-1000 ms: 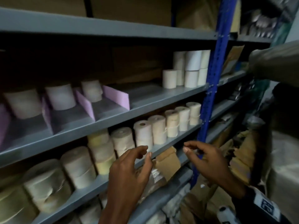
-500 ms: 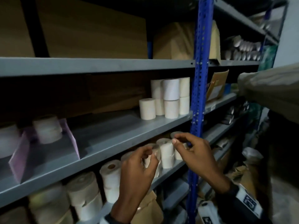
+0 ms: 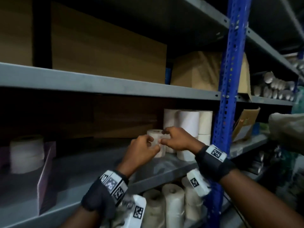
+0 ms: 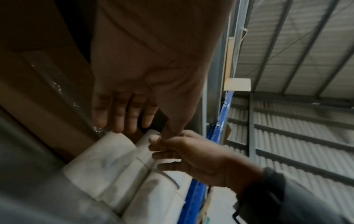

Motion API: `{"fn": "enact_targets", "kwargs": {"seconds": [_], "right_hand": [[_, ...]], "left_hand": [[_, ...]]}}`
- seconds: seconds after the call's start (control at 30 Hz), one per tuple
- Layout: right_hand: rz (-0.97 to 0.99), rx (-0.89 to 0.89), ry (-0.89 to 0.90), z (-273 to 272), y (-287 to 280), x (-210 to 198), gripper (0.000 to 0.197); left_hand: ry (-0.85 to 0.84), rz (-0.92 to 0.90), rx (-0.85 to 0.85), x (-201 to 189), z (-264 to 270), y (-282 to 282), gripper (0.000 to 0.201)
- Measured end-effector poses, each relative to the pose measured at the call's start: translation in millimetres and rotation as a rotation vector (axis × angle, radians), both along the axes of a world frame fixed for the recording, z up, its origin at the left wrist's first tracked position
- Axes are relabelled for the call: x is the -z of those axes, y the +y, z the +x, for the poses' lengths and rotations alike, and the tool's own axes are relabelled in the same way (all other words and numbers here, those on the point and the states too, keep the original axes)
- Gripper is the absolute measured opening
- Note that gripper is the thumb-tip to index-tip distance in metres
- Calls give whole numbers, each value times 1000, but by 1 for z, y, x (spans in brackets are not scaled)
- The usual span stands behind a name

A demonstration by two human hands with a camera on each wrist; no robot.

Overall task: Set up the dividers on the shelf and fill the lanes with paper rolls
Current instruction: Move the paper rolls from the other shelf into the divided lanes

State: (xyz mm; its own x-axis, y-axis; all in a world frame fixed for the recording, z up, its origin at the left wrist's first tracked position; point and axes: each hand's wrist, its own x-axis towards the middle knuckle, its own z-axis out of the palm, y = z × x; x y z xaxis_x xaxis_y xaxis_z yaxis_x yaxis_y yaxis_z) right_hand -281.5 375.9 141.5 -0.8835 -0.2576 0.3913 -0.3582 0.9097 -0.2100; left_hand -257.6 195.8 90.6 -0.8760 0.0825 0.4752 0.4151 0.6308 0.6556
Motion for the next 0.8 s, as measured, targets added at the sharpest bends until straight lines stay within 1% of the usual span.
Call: {"fn": "enact_targets", "kwargs": {"seconds": [0.07,0.13,0.2,0.23,0.27,0.33,0.43,0.5,0.53,0.6,0.67,0.73,0.8], "right_hand": [[65,3,6,-25,-2,-8,41],[104,12,5,-44,-3,-13,36],[135,-2,4,-59,-5,-16,36],[168,-12,-7,-65,-6,-18,37],[212,-19,-26,-69,-7,-18,38],[297,-22,-68,-78,-10,-20,41],[347,-31,-127,-89,-13,-22,42],[390,-32,-162,-95,-14,-21,46],[411,-32,-164,-96,-14,-19,49],[425,-54,-141,-97,-12,-13,54],[387,-89,-109,-96,-8,-7,60],[335,-126,-68,-90,-3,-4,61],[301,-166,-30,-82,2,-4,62]], "left_hand": [[-84,-82,11,-3,-36,1,38],[-191,-42,108,2,-66,4,31],[-290,25,179,8,-88,6,42],[-326,37,185,10,-98,7,48],[-363,46,188,12,-105,7,49],[-427,54,165,11,-118,8,45],[-479,54,169,8,-129,6,38],[-498,71,197,9,-134,6,25],[-503,71,205,9,-135,6,20],[-505,53,208,11,-138,6,17],[-491,33,210,11,-136,5,19],[-480,46,229,11,-131,6,34],[-464,50,253,8,-123,8,43]]}}
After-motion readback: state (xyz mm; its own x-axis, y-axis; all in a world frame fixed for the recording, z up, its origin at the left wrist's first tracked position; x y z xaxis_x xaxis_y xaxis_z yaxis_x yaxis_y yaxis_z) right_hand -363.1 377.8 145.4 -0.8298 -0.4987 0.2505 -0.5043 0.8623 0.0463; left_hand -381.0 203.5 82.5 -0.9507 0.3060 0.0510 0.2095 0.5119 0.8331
